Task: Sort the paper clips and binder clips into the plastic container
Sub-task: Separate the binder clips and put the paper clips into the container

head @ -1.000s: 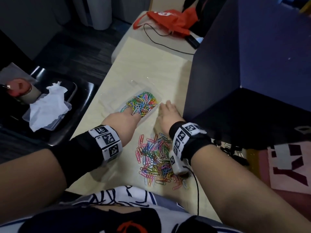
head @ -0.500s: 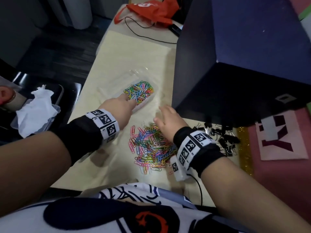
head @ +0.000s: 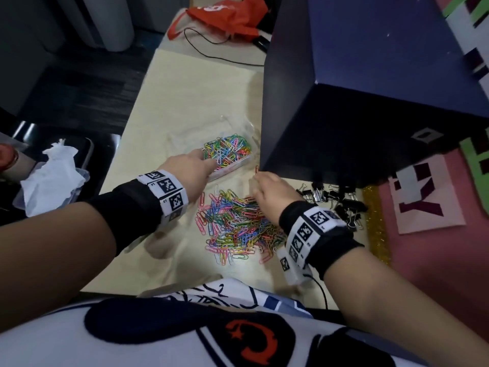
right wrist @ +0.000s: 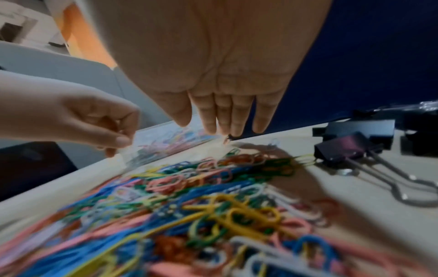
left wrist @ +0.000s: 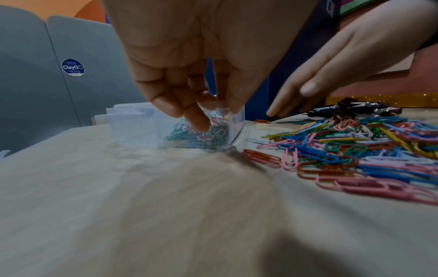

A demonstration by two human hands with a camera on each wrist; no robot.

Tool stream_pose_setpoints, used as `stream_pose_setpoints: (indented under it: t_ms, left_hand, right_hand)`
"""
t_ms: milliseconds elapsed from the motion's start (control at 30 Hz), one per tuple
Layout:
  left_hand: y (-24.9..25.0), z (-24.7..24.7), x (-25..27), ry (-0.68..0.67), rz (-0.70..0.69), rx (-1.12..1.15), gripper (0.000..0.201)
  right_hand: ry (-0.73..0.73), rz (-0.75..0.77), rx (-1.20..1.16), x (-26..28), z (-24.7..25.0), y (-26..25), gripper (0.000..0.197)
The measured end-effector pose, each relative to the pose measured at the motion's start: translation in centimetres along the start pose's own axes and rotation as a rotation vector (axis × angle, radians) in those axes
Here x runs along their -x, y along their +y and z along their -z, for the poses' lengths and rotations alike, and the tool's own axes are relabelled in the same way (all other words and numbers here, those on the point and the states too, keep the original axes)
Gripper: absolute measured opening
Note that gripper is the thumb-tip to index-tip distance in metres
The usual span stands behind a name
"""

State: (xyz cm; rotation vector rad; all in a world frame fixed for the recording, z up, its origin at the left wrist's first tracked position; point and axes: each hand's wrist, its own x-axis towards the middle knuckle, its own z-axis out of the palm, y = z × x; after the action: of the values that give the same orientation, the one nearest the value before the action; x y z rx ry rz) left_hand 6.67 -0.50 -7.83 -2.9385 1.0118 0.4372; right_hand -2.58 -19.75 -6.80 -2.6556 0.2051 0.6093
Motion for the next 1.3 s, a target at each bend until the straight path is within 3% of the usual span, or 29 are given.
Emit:
stream_pose_setpoints:
  t_ms: [167, 300, 367, 433, 533, 600, 700, 900, 967, 1067, 1133, 1233, 1300]
  left_hand:
    - [0.3, 0.6, 0.5, -0.057, -0.021, -0.002, 0.014]
    - [1.1, 0.3, 1.6, 0.093, -0.009, 0.064, 0.021]
    - [1.8, -0.3, 2.2, 0.105, -0.103, 0.097, 0.026]
    - [2.6, -0.9, 2.7, -0.007, -0.225, 0.065, 0.043]
    - [3.1, -1.7, 3.3, -0.184, -0.287, -0.081, 0.091]
    - [3.6, -2.3, 3.5, -0.220, -0.269, -0.169, 0.106]
    - [4.1, -2.8, 3.2, -0.194, -0.251, -0.119, 0.091]
    - [4.5, -2.0, 1.8, -0.214, -0.203, 0.020, 0.045]
    - [4.1, -1.7, 1.6, -0.198, -0.198, 0.047, 0.034]
    - [3.6, -1.3, 1.9, -0.177, -0.199, 0.072, 0.030]
    - [3.4, -1.2, 2.2, -0.197, -0.193, 0.079, 0.055]
    - [3.5, -1.4, 3.0, -0.284, -0.192, -0.001, 0.112]
    - [4.0, -1.8, 3.6, -0.293, -0.193, -0.116, 0.127]
  right_hand:
    - [-0.100, 0.021, 0.085, -0.5, -1.3, 0.3, 0.051]
    - [-0.130, 0.073, 0.058, 1.2, -1.6, -0.1, 0.046]
    - [-0.098, 0.046, 0.032, 2.1, -1.1, 0.0, 0.039]
    - [-0.019, -0.039, 0.042, 2.7, -0.4, 0.5, 0.038]
    - [-0.064, -0.275, 0.147, 3.8, -0.1, 1.0, 0.077]
    - [-0.170, -0.366, 0.177, 4.3, -0.9, 0.7, 0.103]
    - [-0.155, -0.336, 0.143, 4.3, -2.6, 0.4, 0.110]
    - [0.022, -0.173, -0.061, 3.3, -3.2, -0.1, 0.048]
    - [0.061, -0.150, -0.065, 3.0, -2.7, 0.2, 0.037]
    - [0.077, -0.159, -0.055, 2.9, -1.3, 0.6, 0.036]
    - [0.028, -0.210, -0.049, 3.0, -0.6, 0.6, 0.050]
    - [-0.064, -0.273, -0.041, 3.1, -1.2, 0.0, 0.095]
    - [-0.085, -0.251, 0.023, 3.0, -2.3, -0.6, 0.106]
